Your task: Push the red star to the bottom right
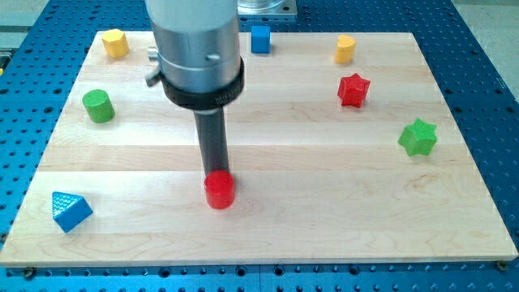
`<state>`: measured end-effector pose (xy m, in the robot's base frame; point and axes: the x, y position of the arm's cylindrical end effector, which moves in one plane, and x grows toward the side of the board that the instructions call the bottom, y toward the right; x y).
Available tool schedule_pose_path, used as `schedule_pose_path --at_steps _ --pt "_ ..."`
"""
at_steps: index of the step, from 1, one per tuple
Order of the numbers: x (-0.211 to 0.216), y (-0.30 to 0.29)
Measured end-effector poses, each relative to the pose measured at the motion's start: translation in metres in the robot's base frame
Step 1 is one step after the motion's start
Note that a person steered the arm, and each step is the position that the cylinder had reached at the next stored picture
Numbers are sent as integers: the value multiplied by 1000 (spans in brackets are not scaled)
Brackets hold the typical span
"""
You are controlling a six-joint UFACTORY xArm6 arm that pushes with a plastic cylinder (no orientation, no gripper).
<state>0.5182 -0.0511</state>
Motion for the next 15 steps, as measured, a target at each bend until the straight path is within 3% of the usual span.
schedule_pose_path --at_steps 1,2,4,5,7,8,9,10,11,13,14,15 --pt "16 4" --pt "-11 14" --pt "-173 147" --pt "-202 222" --pt "-246 177" --pt "-289 179" --pt "-295 212" --pt "-289 186" --pt "-254 200" --pt "-255 239" --pt "-184 223" --pt "-83 219"
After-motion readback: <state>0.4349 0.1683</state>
